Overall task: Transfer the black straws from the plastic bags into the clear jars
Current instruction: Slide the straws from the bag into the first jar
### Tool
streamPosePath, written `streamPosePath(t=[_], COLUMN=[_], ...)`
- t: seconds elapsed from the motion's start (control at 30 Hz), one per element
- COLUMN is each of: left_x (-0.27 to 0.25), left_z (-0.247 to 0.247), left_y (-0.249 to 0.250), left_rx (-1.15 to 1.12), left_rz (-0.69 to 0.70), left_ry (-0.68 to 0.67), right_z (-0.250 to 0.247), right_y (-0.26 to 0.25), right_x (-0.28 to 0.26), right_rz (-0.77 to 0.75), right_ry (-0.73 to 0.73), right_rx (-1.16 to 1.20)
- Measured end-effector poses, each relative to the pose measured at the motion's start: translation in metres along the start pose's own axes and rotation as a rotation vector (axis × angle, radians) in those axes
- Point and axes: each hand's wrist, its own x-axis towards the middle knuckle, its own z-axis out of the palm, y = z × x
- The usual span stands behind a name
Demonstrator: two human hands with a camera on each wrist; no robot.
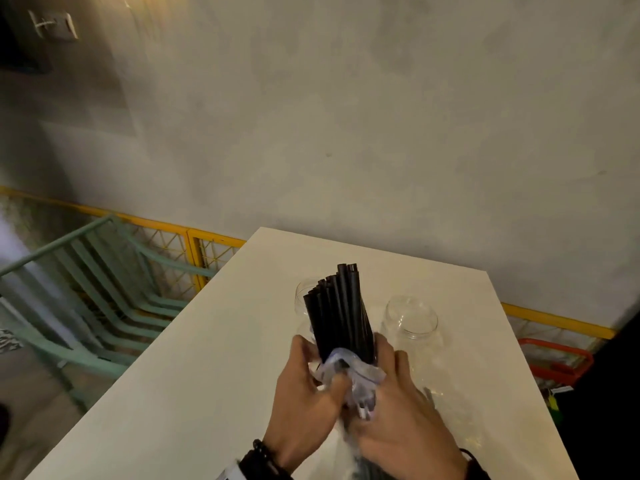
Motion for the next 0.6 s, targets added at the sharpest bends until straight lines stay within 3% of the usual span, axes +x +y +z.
streamPosePath(t=[0.07, 0.2, 0.37, 0.43, 0.53, 0.6], left_x=[-0.001, 0.003, 0.032, 0.041, 0.053, 0.061], left_z=[-0.001, -0.007, -0.022, -0.034, -0.056, -0.069], left_y=[0.000, 0.004, 0.004, 0.002, -0.001, -0.006], left_rx=[-0.039, -0.200, -0.200, -0.205, -0.234, -0.241], left_rz=[-0.006, -0.077, -0.012, -0.030, -0.042, -0.026], left_ry=[-0.024, -0.121, -0.092, -0.134, -0.191, -0.220], right_z=[-0.007, 0.006, 0.028, 0.026, 0.022, 0.024], right_y=[-0.006, -0.010, -0.008, -0.014, -0.024, -0.032], right_x=[-0.004, 0.007, 0.019, 0.019, 0.023, 0.038], right_rz=[0.016, 0.071, -0.098, -0.121, -0.172, -0.199], right_ry=[-0.040, 0.057, 0.210, 0.130, -0.154, -0.174], right_rx=[-0.032, 0.118, 0.196, 0.332, 0.857, 0.924])
